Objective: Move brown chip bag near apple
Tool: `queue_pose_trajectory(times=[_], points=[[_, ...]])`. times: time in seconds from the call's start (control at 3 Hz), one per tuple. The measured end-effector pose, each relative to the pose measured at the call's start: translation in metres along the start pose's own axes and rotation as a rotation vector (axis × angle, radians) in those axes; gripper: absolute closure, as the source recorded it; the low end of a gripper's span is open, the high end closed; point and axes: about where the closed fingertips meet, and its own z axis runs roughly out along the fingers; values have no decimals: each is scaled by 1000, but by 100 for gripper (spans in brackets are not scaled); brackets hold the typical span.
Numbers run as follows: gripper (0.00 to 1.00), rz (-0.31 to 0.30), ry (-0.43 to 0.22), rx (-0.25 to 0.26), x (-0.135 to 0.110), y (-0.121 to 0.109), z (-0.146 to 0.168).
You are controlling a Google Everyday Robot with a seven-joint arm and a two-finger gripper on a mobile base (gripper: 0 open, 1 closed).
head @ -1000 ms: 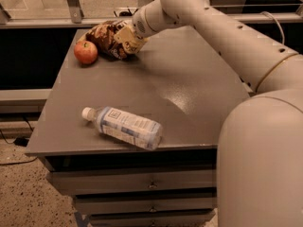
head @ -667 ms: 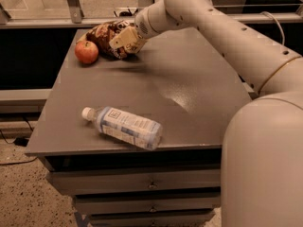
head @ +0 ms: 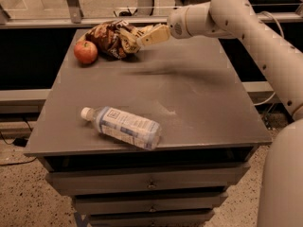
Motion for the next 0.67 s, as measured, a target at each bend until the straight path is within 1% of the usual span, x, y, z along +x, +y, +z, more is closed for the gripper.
queue_pose_trajectory(times=[0.33,0.67], points=[[0,-35,-70,79,13,-52,-77],[0,-50,-78,106,13,-62,-94]])
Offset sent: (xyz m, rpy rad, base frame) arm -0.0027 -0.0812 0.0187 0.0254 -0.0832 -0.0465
